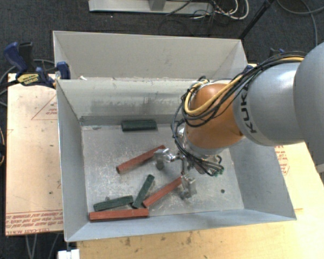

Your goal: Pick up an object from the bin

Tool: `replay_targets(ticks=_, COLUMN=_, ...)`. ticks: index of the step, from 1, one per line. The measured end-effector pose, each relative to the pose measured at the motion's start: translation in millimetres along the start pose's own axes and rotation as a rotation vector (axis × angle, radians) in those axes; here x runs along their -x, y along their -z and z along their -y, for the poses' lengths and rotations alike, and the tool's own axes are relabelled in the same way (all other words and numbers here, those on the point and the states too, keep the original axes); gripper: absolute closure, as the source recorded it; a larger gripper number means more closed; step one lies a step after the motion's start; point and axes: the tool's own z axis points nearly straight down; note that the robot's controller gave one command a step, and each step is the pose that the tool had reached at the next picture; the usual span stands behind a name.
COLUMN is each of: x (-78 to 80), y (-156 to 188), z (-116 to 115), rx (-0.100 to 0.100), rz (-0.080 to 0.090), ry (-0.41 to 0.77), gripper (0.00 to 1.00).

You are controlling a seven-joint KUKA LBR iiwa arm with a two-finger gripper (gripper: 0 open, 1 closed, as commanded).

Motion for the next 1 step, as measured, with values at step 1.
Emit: replay_targets(ticks=1, x=0.5, y=0.1, z=-0.2, rx=-0.001, rz=0.001, ry=0.0, gripper=0.0)
